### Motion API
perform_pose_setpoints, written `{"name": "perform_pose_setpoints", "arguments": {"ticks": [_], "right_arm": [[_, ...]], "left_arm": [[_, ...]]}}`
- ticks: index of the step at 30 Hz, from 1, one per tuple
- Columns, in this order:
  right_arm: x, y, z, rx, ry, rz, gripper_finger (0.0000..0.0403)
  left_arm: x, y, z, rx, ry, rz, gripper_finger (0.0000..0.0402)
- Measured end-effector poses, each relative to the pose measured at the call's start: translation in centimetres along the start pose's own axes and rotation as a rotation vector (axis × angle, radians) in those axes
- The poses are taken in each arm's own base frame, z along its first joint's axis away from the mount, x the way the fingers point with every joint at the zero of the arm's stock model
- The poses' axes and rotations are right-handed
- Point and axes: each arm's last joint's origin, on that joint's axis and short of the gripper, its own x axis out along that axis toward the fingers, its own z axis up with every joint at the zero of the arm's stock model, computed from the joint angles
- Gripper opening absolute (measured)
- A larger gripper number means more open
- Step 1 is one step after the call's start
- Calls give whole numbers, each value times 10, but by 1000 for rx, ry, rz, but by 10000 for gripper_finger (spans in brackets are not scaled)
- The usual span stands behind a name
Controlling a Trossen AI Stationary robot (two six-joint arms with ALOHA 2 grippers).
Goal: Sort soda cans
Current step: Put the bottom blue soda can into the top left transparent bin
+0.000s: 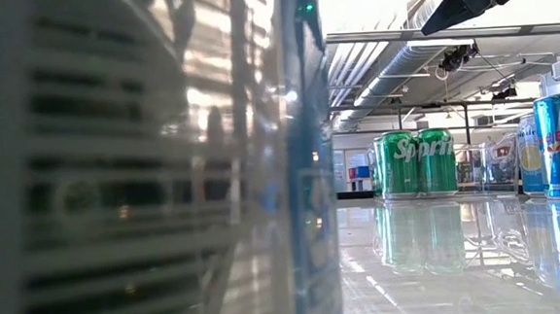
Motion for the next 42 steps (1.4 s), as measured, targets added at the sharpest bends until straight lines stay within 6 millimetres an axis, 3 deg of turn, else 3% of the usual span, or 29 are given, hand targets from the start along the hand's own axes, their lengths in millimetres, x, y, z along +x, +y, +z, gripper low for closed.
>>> {"name": "perform_pose_setpoints", "arguments": {"ticks": [6, 11, 17, 22, 29, 35, 39, 42], "right_arm": [[0, 0, 0, 0, 0, 0, 133], [0, 1, 0, 6, 16, 15, 133], [0, 2, -1, 16, 40, 40, 133], [0, 3, 0, 55, 44, 49, 133], [0, 6, 3, 99, 40, 71, 133], [0, 8, 4, 122, 45, 88, 133], [0, 9, 6, 136, 39, 94, 133], [0, 11, 7, 149, 31, 103, 133]], "left_arm": [[-14, 10, 38, 95, -124, -12, 232], [-40, 29, 78, 246, -251, 28, 232], [-75, 91, 127, 368, -255, 225, 232], [-104, 161, 155, 339, -311, 238, 232], [-134, 266, 147, 128, -353, 294, 232], [-153, 329, 120, -67, -364, 504, 232], [-150, 367, 111, -200, -323, 459, 232], [-130, 393, 116, -255, -264, 411, 232]]}}
